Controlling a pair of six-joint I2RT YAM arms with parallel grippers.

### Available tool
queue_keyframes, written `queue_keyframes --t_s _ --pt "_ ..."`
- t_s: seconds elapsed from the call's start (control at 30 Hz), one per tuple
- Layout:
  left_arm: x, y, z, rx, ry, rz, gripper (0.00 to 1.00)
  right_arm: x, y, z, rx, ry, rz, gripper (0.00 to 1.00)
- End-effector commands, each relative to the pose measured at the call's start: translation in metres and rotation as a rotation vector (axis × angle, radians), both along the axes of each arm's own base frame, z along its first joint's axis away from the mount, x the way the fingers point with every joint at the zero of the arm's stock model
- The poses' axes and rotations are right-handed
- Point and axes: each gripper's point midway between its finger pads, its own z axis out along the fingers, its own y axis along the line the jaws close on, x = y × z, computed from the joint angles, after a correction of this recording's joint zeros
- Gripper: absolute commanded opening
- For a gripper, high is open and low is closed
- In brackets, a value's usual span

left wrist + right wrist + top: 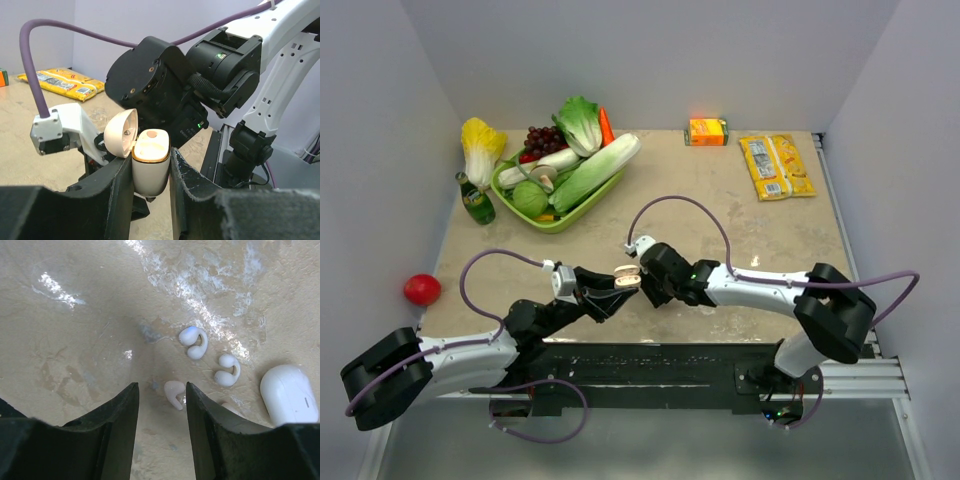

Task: Insert the wireless bluetooth earbuds into the charging case
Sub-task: Pick up the earbud from the center of the board.

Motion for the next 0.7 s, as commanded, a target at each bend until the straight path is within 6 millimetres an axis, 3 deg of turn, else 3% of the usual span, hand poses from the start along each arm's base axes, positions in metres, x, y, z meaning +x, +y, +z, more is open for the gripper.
queue_keyframes --t_s 0.0,0.67 --pt "-0.022 0.032 -0.04 0.006 -0.018 0.011 0.0 0.01 0.003 0.005 -0.032 -0.039 -0.002 0.46" --pt "-0.024 0.036 -0.042 0.002 -0.018 0.017 0.0 0.006 0.001 -0.02 -0.088 0.035 -0.045 0.44"
